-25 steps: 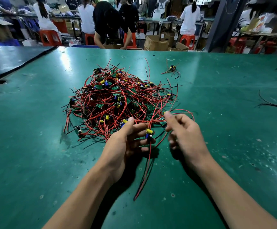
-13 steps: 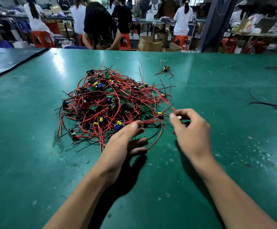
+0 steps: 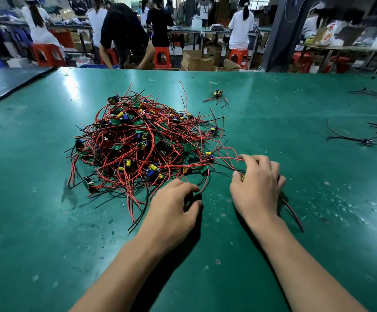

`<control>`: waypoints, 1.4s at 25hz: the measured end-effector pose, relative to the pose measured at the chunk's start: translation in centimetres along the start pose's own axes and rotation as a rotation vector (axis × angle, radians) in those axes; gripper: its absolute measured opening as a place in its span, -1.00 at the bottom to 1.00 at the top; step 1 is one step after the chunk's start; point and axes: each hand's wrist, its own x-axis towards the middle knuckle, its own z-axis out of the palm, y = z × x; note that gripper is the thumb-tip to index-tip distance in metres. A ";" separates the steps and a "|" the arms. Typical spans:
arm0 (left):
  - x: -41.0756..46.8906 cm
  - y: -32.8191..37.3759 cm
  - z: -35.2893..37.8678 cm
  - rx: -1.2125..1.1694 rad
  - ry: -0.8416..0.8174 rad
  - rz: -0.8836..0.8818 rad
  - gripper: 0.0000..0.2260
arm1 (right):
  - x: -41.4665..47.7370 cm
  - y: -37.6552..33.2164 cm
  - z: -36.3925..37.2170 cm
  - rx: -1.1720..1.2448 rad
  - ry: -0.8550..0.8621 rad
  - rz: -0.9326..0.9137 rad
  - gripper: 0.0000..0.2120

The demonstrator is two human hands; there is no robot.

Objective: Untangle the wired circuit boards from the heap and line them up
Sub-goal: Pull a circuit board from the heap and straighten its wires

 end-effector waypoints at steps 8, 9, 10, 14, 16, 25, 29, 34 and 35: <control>3.1 1.4 1.6 0.290 -0.059 -0.058 -0.70 | -1.5 -2.0 1.3 0.469 -0.211 -0.174 -0.78; 4.1 1.7 1.8 0.318 -0.063 -0.054 -0.71 | -1.4 -1.9 1.2 0.477 -0.209 -0.160 -0.77; 5.0 2.0 2.2 0.348 -0.073 -0.045 -0.71 | -1.2 -1.8 1.1 0.487 -0.210 -0.146 -0.75; 6.6 2.1 3.7 0.478 -0.078 -0.057 -0.68 | -0.5 -1.3 1.2 0.438 -0.269 -0.105 -0.67; 6.7 1.8 3.9 0.471 -0.040 -0.084 -0.71 | -0.1 -0.7 1.4 0.301 -0.301 -0.070 -0.57; 3.4 0.0 1.1 0.010 0.291 -0.021 -0.80 | 0.7 0.8 0.8 0.117 -0.330 0.048 -0.42; 2.7 0.4 0.2 -0.239 0.441 -0.130 -0.87 | -1.0 -1.4 0.6 0.408 -0.313 -0.101 -0.78; 1.9 0.2 0.0 -0.436 0.347 -0.140 -0.83 | -1.8 -3.5 0.1 0.903 -0.560 0.012 -0.92; 1.8 0.1 0.0 -0.465 0.316 -0.141 -0.82 | -1.8 -3.8 -0.1 1.000 -0.598 0.073 -0.89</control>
